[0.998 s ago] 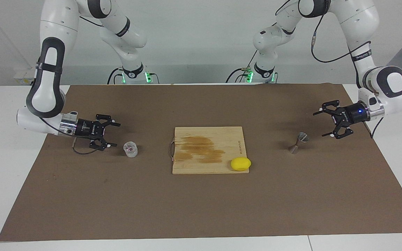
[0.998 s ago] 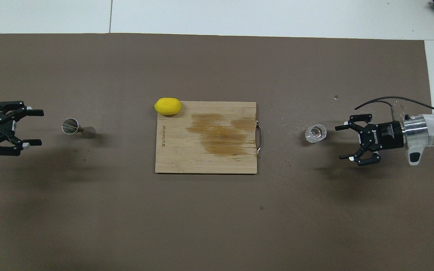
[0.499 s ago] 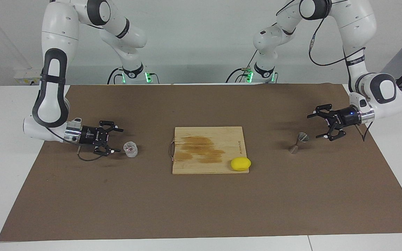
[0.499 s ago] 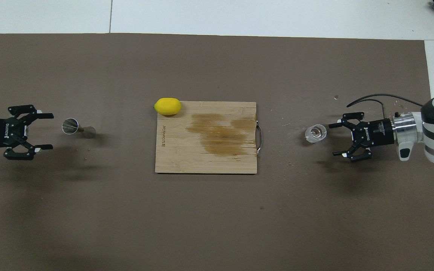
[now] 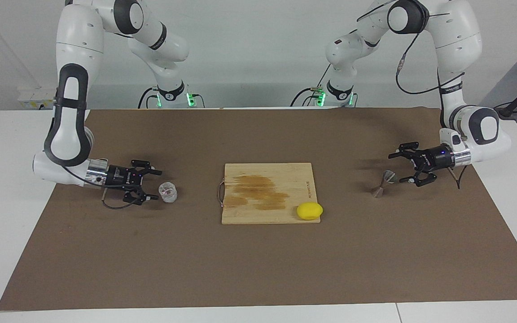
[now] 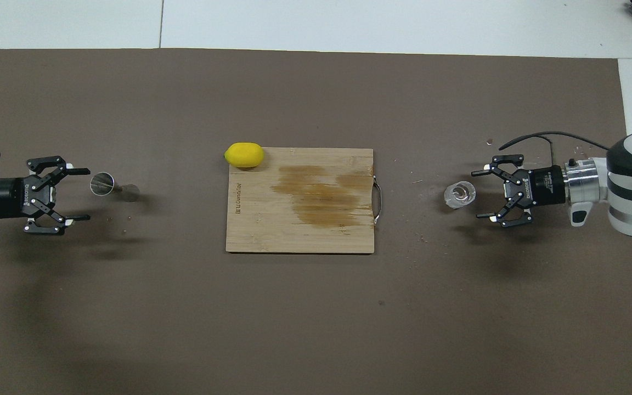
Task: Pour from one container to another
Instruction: 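Reach the left gripper to the metal cup while the right gripper reaches the glass cup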
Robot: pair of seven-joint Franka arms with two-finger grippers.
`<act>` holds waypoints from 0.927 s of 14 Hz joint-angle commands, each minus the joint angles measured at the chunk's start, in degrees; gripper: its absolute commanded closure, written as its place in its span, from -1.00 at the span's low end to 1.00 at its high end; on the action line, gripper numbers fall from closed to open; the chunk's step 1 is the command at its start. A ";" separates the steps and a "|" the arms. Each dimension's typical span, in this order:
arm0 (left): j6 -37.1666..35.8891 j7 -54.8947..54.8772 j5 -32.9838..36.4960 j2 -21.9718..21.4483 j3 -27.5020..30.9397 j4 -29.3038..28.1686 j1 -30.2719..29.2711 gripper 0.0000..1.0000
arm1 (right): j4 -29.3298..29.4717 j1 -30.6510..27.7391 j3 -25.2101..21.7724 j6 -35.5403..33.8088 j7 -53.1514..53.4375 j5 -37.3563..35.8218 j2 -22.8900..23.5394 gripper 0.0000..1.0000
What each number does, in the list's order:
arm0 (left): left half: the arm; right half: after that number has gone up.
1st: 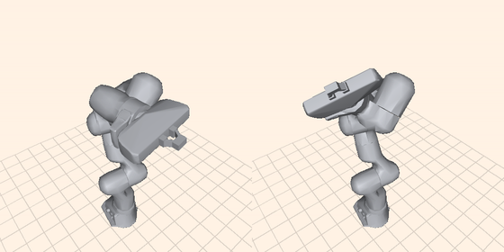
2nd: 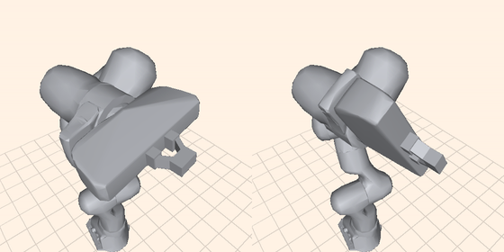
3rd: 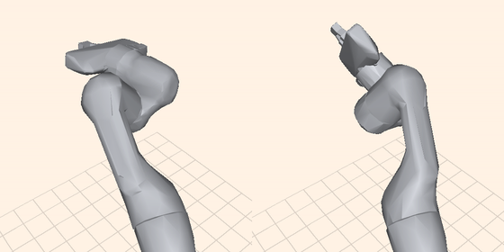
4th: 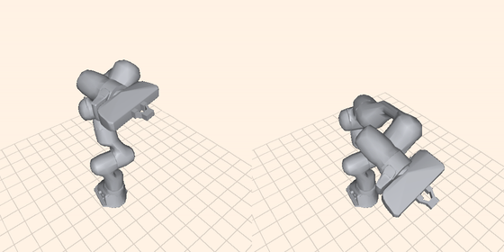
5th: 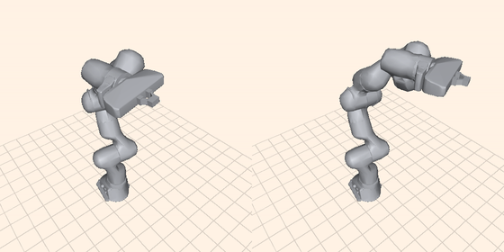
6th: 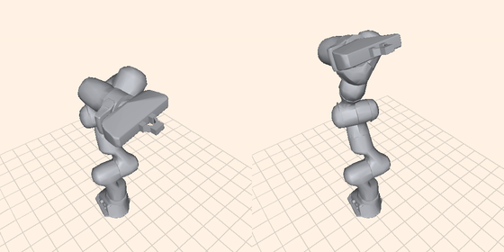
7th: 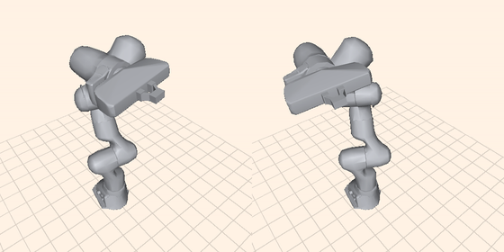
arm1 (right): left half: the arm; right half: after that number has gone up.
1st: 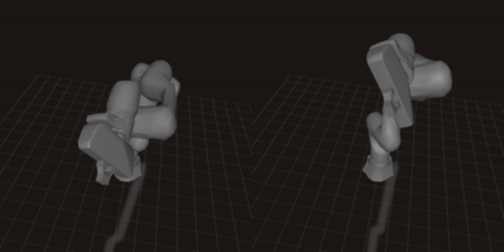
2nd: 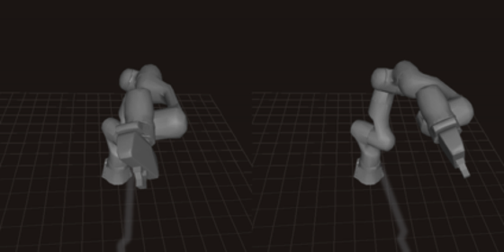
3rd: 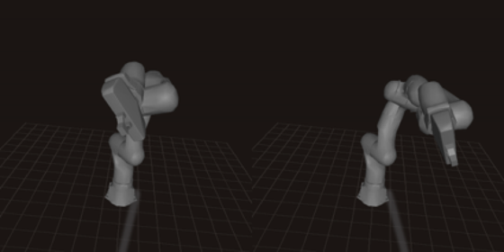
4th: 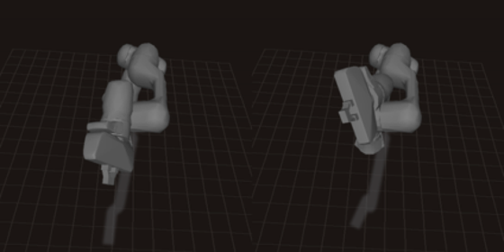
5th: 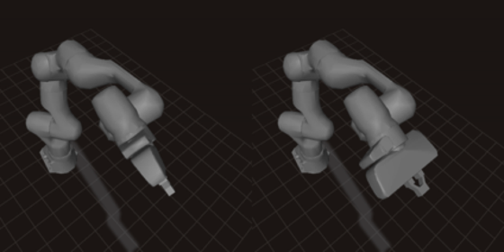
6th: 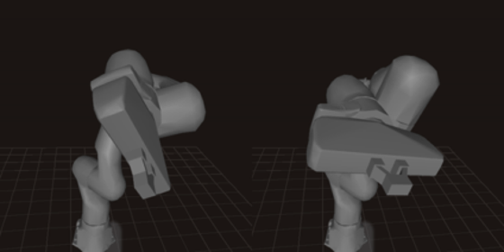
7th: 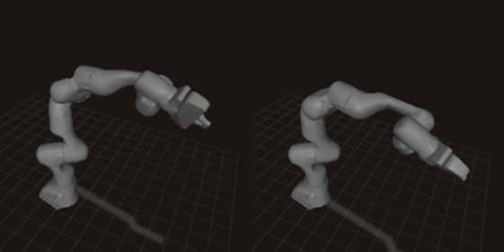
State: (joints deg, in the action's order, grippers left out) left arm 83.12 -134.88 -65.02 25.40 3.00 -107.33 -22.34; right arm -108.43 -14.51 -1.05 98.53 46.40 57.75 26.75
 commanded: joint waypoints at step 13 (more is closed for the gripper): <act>-0.42 -9.44 -12.05 3.69 -0.37 -8.06 -1.13 -1.00 | 0.50 -0.34 0.26 0.61 -3.42 5.01 5.24 -1.00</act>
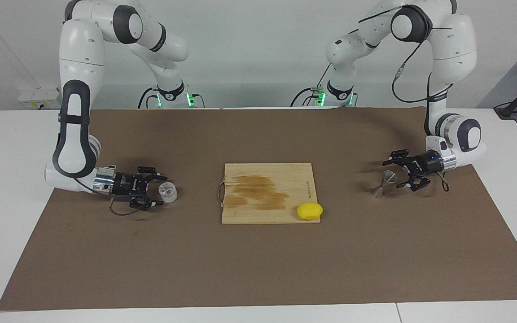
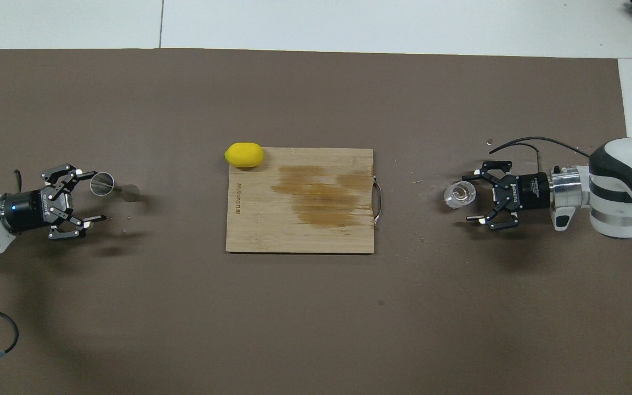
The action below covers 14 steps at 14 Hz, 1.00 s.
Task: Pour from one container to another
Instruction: 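Reach the left gripper to the metal cup while the right gripper reaches the glass cup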
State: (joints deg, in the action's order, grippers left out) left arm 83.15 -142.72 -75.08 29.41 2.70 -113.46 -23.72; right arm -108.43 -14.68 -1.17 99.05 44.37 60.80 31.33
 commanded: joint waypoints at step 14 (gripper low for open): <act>0.44 -1.69 -6.91 -0.32 -0.24 -2.20 2.80 -1.00 | 0.24 0.97 0.38 0.35 -1.66 3.18 1.37 -1.00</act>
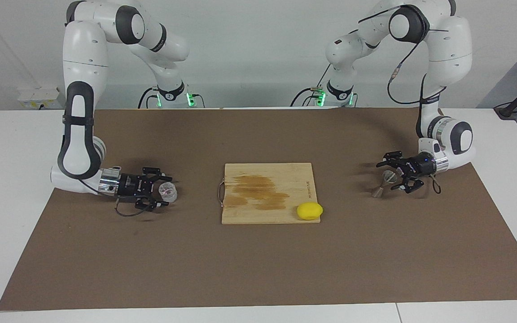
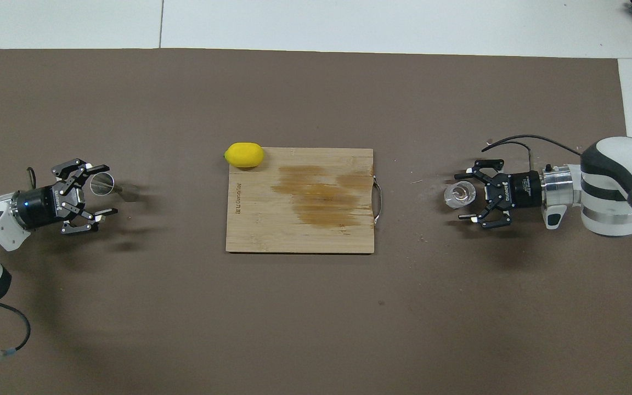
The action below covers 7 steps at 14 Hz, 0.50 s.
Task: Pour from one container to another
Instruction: 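Reach the left gripper to the metal cup while the right gripper reaches the glass cup, then close the left gripper on the metal cup while the right gripper grips the glass cup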
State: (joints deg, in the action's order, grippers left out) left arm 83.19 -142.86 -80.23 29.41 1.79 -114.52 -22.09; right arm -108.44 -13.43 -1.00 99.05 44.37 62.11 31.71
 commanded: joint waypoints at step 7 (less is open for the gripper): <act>1.19 -1.55 -2.92 -0.31 0.67 -1.23 2.75 -1.00 | 0.25 -0.28 0.12 0.35 -0.96 1.70 0.98 -1.00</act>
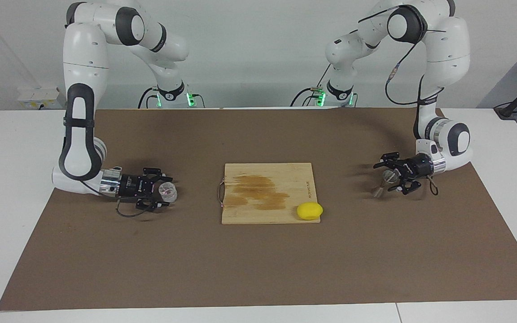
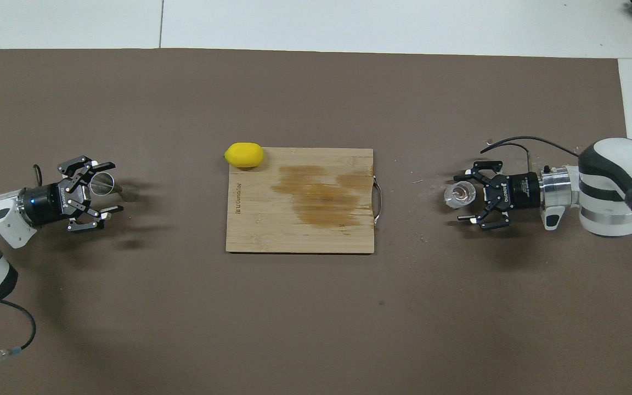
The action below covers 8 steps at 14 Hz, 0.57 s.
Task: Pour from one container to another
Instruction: 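Close the left gripper on the metal cup while the right gripper grips the glass cup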
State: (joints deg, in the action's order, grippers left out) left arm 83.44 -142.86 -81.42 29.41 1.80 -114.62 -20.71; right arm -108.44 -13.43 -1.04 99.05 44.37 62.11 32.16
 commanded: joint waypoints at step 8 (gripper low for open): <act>1.72 -2.42 -2.07 -0.23 0.67 -1.13 2.17 -1.00 | 0.25 -0.28 0.16 0.09 -0.43 1.08 0.54 -0.89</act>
State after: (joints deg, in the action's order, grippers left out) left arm 84.05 -143.21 -82.05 29.41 1.81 -114.66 -19.70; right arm -108.44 -13.43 -1.05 99.05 44.37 62.11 32.16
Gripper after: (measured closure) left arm 0.000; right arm 0.000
